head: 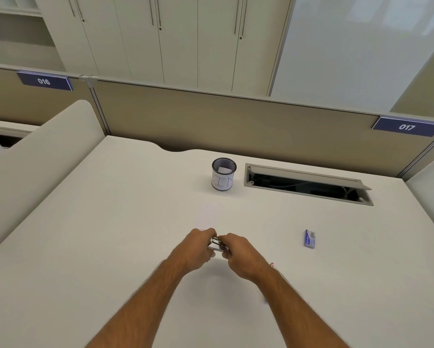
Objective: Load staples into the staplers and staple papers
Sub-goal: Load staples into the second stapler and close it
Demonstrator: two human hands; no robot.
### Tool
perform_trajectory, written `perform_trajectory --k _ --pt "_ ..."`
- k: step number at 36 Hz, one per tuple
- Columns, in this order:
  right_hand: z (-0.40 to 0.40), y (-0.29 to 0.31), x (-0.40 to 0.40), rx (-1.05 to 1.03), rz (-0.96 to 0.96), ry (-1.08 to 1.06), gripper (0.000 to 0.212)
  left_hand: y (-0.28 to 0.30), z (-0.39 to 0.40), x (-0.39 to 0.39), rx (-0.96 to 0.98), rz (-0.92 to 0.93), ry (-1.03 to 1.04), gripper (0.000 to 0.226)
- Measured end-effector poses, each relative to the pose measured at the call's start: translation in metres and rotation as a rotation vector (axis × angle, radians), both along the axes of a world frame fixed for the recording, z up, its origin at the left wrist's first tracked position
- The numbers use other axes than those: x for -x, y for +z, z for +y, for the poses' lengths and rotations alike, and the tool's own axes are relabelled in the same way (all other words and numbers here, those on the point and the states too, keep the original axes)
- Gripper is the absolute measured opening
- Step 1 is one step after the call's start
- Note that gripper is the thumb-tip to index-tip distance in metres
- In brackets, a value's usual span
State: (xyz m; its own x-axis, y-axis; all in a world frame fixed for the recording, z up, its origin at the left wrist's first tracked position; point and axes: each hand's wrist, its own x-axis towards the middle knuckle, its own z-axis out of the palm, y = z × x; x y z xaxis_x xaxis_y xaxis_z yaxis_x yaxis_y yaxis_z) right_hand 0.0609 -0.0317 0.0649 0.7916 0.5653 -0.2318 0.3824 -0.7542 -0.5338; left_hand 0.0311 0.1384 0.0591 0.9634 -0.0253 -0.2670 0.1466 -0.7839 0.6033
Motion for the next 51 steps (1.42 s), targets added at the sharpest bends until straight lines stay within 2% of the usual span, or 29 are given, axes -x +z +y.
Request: perform_trajectory --k 5,11,18,37,45,51 --pt "0.003 -0.005 0.005 -0.044 -0.066 -0.001 0.015 -0.004 0.001 0.002 0.015 -0.038 -0.011 0.02" --pt "0.006 -0.003 0.005 -0.035 -0.109 0.006 0.019 -0.005 0.001 0.004 0.003 -0.077 -0.004 0.028" --pt "0.005 -0.005 0.006 -0.044 -0.13 0.007 0.02 -0.007 0.001 0.006 0.081 -0.027 0.051 0.035" --pt "0.01 -0.005 0.003 0.019 -0.112 0.008 0.015 -0.018 0.008 0.003 0.024 -0.049 0.058 0.024" --pt "0.012 -0.006 0.004 -0.029 -0.079 -0.038 0.017 -0.013 0.009 0.005 0.087 -0.053 0.026 0.056" --pt "0.029 -0.014 0.015 0.074 -0.062 -0.189 0.02 -0.016 0.016 0.009 0.029 -0.057 0.053 0.068"
